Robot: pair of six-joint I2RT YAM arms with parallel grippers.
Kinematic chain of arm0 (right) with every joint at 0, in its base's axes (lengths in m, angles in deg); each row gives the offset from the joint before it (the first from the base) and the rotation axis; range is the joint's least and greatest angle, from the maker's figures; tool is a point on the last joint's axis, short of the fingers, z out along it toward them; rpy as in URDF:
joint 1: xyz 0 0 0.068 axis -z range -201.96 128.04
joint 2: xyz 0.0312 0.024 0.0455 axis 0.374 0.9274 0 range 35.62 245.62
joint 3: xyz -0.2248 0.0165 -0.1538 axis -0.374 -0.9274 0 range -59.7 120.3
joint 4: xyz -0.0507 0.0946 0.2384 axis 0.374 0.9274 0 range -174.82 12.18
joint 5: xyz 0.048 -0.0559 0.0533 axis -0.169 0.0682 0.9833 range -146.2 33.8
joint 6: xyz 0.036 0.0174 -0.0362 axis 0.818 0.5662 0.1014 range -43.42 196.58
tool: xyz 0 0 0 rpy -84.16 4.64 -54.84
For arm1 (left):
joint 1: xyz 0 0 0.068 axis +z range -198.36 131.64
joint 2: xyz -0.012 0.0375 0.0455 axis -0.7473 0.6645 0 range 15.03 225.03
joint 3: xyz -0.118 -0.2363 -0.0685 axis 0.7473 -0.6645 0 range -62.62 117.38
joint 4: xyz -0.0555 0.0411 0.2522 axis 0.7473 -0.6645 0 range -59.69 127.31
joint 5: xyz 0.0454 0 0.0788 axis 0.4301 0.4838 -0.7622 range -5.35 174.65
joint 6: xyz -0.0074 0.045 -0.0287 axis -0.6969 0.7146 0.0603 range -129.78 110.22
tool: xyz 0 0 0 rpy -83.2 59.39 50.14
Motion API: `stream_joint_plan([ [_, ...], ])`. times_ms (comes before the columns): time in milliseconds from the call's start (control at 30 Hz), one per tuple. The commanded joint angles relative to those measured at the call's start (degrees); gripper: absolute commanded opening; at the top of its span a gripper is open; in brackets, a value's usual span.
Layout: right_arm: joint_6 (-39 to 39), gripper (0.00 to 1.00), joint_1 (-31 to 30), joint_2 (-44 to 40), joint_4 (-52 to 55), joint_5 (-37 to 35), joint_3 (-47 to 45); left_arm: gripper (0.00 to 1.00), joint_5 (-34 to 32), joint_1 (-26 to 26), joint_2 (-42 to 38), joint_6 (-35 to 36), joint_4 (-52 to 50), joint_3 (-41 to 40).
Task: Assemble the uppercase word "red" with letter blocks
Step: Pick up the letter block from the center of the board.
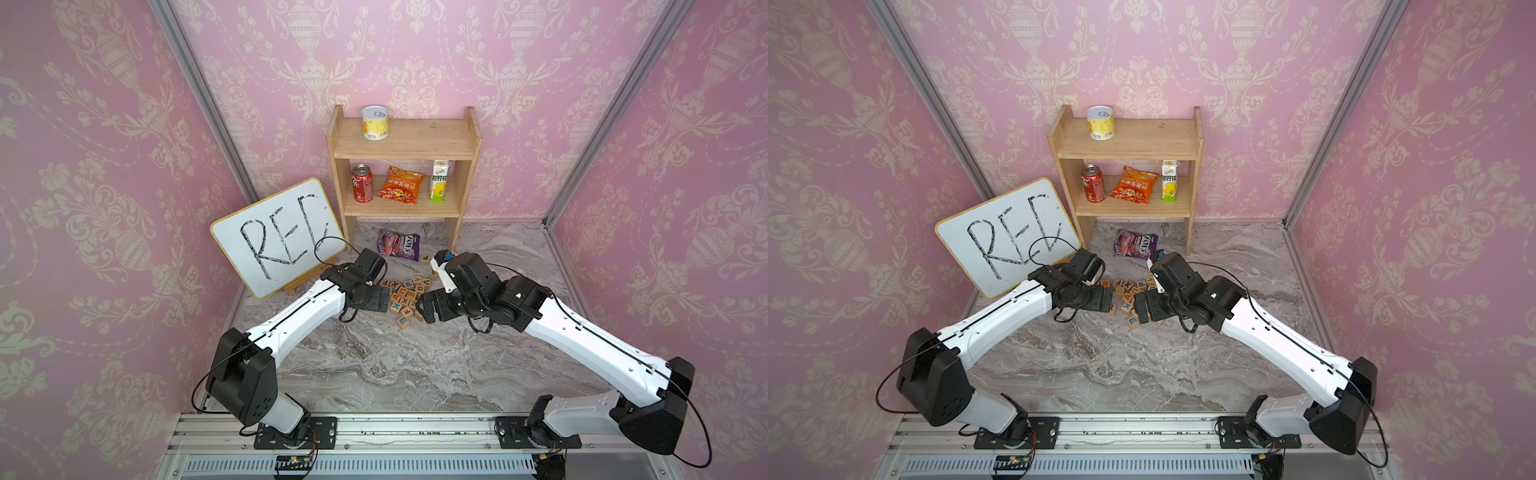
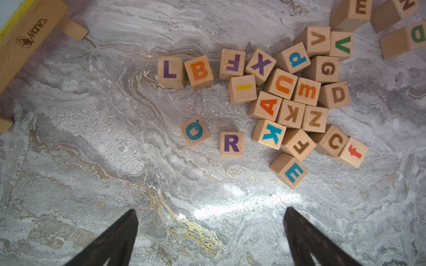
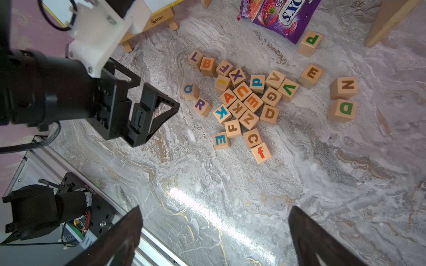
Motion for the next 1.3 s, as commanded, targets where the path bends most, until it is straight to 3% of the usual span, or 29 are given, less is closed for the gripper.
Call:
stream_joint_plan([
  [0, 1.86, 1.0, -0.31, -2.61, 1.68, -1.74, -1.13, 0.99, 3.1, -0.71, 2.56, -0.48, -2.29, 2.86],
  [333, 3.13, 1.0, -0.37, -4.32, 2.63, -3.32, -2.87, 0.98, 3.57, -1.06, 9.8, 0.73, -4.21, 7.87],
  [567, 3.8, 1.0, -0.32, -4.05, 2.71, -4.35, -2.61, 0.7, 4.86, -1.06, 11.88, 0.54, -2.05, 8.0],
  [767, 3.53, 1.0, -0.32, -3.97, 3.46, -5.48, -2.48, 0.65, 5.37, -1.06, 14.42, 0.41, -1.12, 8.75],
  [833, 3.46, 1.0, -0.32, -3.96, 3.59, -5.56, -2.54, 0.57, 5.28, -1.06, 15.28, 0.2, -0.68, 8.91],
  [1267, 3.0, 1.0, -0.33, -3.26, 3.59, -5.56, -3.07, 0.56, 5.46, -1.06, 19.14, -1.83, 2.39, 8.25],
])
